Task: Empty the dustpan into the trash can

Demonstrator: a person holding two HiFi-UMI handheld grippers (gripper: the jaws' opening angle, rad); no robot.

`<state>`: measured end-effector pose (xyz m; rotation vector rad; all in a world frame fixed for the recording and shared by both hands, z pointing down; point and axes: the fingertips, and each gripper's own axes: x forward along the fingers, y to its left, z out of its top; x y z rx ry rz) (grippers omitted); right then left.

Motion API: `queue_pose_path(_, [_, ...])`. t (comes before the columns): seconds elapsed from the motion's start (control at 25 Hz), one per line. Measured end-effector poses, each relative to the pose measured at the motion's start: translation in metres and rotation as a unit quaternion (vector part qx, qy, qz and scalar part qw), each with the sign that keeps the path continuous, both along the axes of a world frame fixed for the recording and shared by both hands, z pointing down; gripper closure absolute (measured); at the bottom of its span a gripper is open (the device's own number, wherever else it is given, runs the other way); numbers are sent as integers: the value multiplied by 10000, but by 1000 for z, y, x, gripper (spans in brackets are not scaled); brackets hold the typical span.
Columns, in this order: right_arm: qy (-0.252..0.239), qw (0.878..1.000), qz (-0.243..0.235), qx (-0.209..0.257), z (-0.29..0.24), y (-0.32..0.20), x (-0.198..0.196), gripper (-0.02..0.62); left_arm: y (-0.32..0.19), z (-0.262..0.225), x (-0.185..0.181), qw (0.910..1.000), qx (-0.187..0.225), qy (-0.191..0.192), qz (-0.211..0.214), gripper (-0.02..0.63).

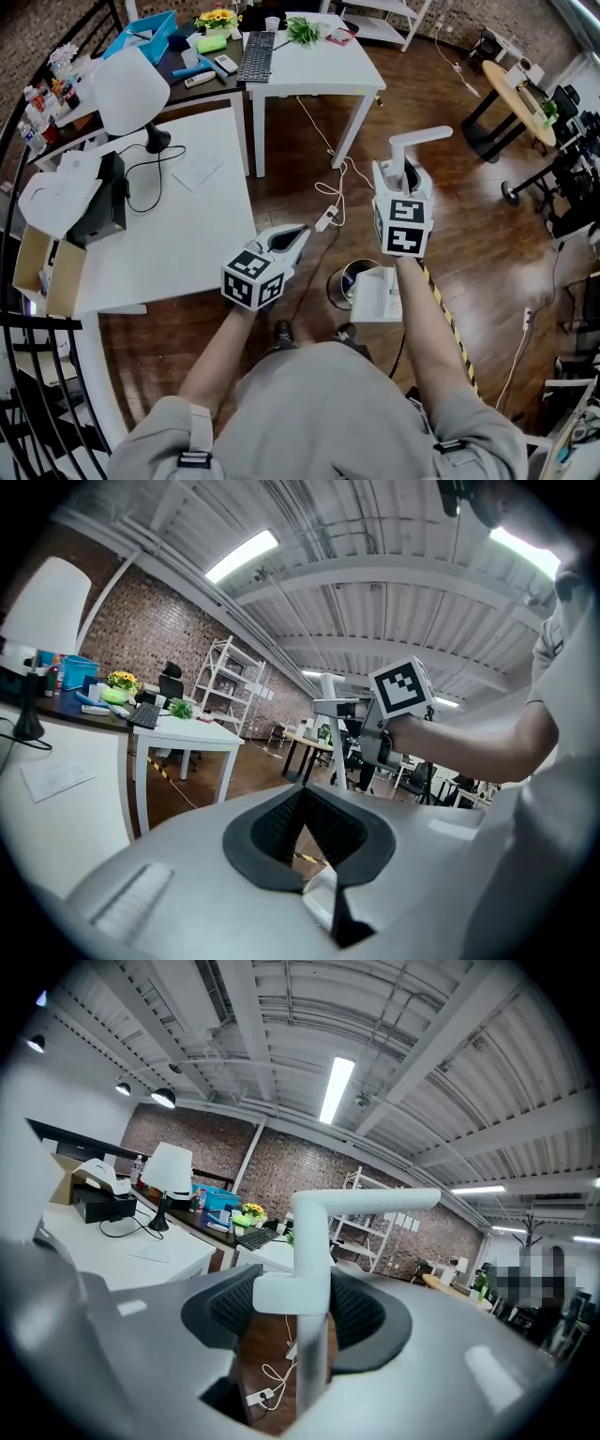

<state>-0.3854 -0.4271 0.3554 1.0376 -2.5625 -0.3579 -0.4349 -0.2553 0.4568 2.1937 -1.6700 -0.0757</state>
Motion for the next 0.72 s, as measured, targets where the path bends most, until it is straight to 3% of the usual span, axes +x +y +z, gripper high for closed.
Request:
queue_pose_path(0.16, [-117,9998,-28,-143,-6,-3,30,383,-11,8,12,9998,21,160,136,601])
queue_pose_path(0.36, [-426,9985,268,-234,-26,-21,104,383,-37,8,49,9981,53,239,574,601])
queue_pose_path(0.72, [-1058,9906,713,-493,-43,-35,254,383,-80,-19,166,9920,129,-50,1254,601])
